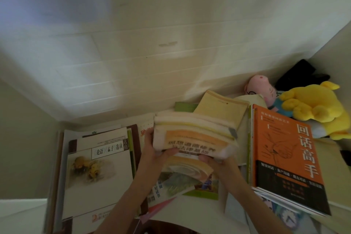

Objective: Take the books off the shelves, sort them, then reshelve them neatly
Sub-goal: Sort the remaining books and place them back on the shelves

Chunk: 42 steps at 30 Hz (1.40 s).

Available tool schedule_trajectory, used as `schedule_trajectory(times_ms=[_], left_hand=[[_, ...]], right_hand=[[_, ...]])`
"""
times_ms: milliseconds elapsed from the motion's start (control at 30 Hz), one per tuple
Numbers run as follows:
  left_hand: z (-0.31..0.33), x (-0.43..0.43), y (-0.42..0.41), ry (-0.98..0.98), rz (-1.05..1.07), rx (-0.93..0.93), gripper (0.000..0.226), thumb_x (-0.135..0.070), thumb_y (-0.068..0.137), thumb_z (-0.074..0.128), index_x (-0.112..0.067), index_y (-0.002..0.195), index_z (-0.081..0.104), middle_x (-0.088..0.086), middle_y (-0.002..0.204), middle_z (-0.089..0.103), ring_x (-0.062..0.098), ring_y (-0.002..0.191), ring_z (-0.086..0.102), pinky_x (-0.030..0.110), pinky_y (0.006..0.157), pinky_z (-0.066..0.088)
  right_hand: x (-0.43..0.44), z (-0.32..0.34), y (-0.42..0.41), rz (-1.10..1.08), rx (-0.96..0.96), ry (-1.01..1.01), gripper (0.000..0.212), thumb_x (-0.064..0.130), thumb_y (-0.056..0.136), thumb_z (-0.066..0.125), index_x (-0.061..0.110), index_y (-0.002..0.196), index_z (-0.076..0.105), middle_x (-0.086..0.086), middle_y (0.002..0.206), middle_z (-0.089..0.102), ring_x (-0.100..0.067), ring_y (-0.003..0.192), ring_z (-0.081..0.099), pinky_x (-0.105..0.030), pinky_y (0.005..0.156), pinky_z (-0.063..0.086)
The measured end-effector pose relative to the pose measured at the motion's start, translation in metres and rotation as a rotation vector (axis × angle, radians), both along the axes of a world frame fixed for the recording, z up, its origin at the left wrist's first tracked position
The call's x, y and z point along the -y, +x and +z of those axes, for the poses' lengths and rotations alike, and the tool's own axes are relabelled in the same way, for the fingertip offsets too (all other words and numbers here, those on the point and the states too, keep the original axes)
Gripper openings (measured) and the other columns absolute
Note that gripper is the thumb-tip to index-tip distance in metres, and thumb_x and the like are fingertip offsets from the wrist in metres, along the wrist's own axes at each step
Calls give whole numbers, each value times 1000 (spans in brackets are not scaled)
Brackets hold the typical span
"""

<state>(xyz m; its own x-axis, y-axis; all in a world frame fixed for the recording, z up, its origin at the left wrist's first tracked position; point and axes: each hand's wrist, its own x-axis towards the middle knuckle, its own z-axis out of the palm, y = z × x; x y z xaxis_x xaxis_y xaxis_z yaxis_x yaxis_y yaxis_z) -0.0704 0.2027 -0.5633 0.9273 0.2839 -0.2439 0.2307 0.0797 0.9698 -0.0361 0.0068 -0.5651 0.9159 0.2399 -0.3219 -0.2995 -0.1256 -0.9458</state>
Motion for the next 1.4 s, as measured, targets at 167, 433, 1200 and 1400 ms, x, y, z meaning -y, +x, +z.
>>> schedule_trajectory(times_ms=[167, 433, 1200, 1400], left_hand=[[10, -9, 11, 0, 83, -162, 62, -15, 76, 76, -18, 126, 39, -6, 109, 59, -2, 88, 62, 15, 63, 51], [3, -33, -23, 42, -12, -469, 53, -28, 84, 69, -16, 132, 49, 3, 117, 62, 22, 103, 60, 43, 90, 51], [-44, -182, -91, 210, 294, -673, 49, -29, 90, 62, -4, 130, 48, 20, 127, 53, 40, 112, 53, 54, 94, 45], [-26, -176, -80, 441, 225, -708, 58, -25, 88, 66, 2, 132, 41, 23, 131, 48, 43, 123, 43, 47, 101, 36]], right_hand=[[-7, 22, 28, 179, 51, -229, 66, 52, 68, 73, 27, 126, 53, 13, 112, 68, -2, 100, 66, -24, 81, 55], [-29, 0, 4, 192, -277, -210, 43, 38, 80, 71, 22, 118, 63, 9, 102, 72, -7, 87, 70, -25, 71, 58], [-206, -16, -29, 469, 34, -719, 70, 54, 87, 58, 0, 129, 43, -15, 137, 37, -31, 131, 33, -41, 110, 32], [-212, -15, -31, 474, -5, -701, 74, 52, 87, 60, 0, 134, 34, -14, 135, 37, -28, 126, 37, -36, 106, 33]])
